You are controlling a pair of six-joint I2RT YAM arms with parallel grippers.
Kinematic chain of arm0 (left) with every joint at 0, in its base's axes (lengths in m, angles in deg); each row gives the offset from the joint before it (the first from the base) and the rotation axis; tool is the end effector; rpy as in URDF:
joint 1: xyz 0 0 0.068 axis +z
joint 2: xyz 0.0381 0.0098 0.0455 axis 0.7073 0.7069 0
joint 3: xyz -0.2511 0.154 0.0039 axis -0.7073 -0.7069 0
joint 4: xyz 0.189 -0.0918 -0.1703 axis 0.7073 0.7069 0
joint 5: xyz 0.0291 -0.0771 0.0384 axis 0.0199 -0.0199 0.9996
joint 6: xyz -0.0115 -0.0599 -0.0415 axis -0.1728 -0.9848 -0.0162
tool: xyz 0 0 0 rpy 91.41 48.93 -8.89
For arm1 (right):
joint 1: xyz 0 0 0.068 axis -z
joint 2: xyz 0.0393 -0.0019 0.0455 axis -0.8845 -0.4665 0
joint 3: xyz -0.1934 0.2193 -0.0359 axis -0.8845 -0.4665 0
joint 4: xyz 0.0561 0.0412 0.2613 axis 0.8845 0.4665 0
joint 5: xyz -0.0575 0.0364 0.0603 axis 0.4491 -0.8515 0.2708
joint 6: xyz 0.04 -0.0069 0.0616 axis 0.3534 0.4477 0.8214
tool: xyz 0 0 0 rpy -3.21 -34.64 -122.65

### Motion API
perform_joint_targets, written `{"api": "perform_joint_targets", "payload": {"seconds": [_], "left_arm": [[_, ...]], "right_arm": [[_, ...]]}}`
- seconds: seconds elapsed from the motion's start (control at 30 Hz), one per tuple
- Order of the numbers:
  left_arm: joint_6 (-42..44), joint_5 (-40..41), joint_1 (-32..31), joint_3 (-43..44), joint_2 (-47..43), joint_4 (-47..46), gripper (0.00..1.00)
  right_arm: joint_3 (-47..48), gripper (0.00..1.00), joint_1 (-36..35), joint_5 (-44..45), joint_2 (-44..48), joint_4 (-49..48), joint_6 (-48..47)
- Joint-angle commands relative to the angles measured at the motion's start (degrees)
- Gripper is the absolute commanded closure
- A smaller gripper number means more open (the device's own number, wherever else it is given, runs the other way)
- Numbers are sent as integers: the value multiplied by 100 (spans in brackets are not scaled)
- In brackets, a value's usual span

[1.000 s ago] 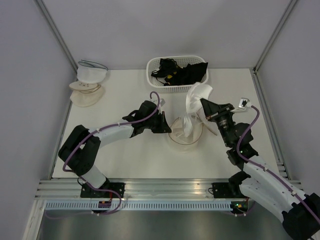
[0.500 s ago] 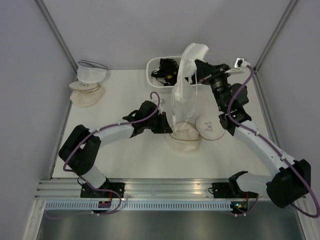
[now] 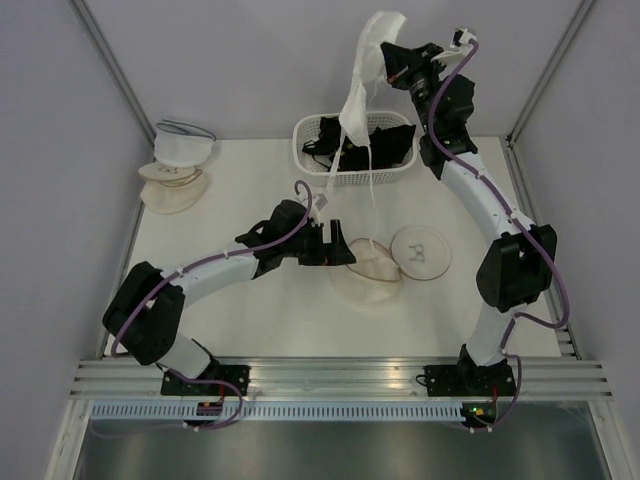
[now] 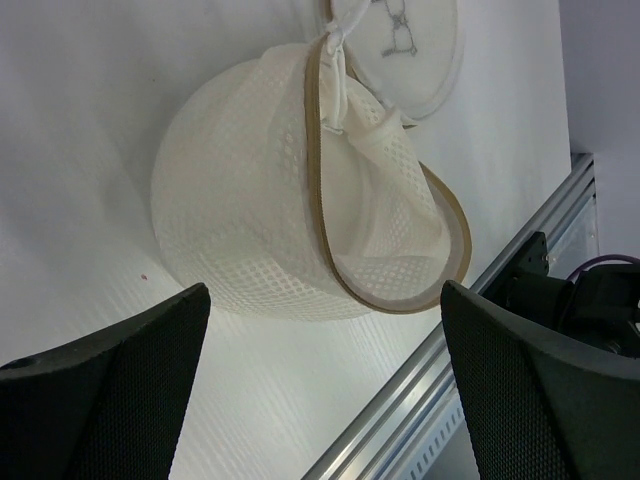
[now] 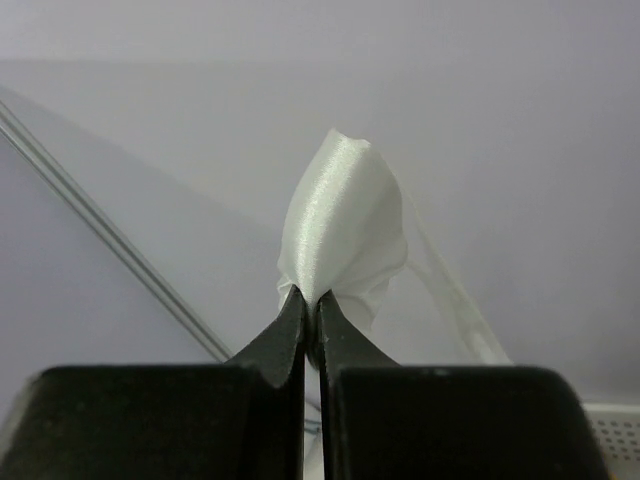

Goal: Unzip the laundry bag and remove the bra

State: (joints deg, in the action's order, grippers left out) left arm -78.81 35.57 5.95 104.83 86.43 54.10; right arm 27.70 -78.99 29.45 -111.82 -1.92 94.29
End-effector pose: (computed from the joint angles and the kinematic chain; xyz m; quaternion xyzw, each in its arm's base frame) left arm 0.2614 -0.2385 0.2206 0.0949 0.8814 -0.3869 0.2537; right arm 0.4546 0.1396 0.4817 0.0832 0.5420 0.3886 0.7405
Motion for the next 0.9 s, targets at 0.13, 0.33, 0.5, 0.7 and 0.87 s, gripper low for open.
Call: {"api": "perform_joint_targets", "payload": {"seconds": [0.13, 0.33, 0.5, 0.7, 0.87], "left_arm": [[-40, 107, 13, -321, -425, -42, 0], [-102, 160, 13, -488, -627, -16, 0], [-189, 169, 22, -549, -636, -16, 0], [-260, 160, 22, -672, -645, -24, 0], [-312, 125, 31, -751, -601, -7, 0]], "right_arm": [[2021, 100, 159, -207, -1086, -176, -431], [3611, 100, 273, -207, -2158, -132, -502], [4343, 100, 335, 434, -2949, -807, -634], [4316, 100, 361, 1006, -3310, -1898, -626], [5045, 100, 361, 1567, -3592, -1811, -459]]}}
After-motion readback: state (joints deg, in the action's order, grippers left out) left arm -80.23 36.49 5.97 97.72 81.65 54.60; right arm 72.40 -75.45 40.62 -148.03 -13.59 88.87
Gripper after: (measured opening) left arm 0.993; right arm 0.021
